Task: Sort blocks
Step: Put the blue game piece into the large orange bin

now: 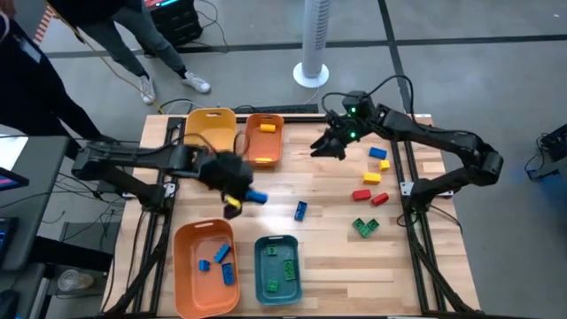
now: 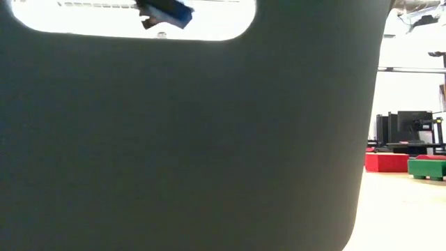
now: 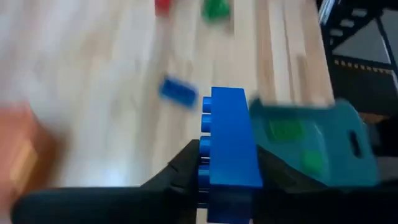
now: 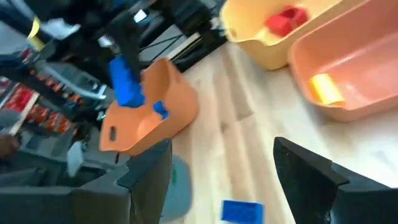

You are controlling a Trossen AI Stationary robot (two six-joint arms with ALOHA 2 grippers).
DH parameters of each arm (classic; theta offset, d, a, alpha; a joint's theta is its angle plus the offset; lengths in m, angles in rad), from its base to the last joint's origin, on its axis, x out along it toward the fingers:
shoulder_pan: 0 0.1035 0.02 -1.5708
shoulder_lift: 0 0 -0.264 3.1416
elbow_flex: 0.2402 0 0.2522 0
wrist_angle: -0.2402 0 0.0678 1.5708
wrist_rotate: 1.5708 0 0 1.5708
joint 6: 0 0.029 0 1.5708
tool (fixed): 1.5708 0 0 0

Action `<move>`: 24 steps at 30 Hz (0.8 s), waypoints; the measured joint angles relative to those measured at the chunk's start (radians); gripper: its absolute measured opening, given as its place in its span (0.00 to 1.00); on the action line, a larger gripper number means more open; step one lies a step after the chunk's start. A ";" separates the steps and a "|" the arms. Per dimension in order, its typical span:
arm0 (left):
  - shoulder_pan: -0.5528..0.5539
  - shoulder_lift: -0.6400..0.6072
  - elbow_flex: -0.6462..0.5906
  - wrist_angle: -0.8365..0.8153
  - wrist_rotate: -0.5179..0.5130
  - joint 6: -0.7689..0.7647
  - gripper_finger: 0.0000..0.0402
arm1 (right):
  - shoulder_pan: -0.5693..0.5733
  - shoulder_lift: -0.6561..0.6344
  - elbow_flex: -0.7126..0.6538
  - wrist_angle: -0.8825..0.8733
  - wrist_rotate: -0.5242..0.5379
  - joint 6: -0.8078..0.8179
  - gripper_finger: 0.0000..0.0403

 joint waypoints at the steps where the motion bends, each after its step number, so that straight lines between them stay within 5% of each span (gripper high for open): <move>1: -0.030 -0.006 0.000 -0.044 -0.002 -0.069 0.20 | -0.012 0.004 0.000 -0.002 0.001 -0.004 0.71; 16: -0.463 -0.004 -0.004 -0.260 0.001 -0.811 0.20 | -0.048 0.036 0.000 -0.003 0.054 -0.014 0.71; 24: -0.581 -0.003 -0.193 -0.147 0.108 -1.022 0.20 | -0.047 0.036 0.000 -0.008 0.061 -0.003 0.71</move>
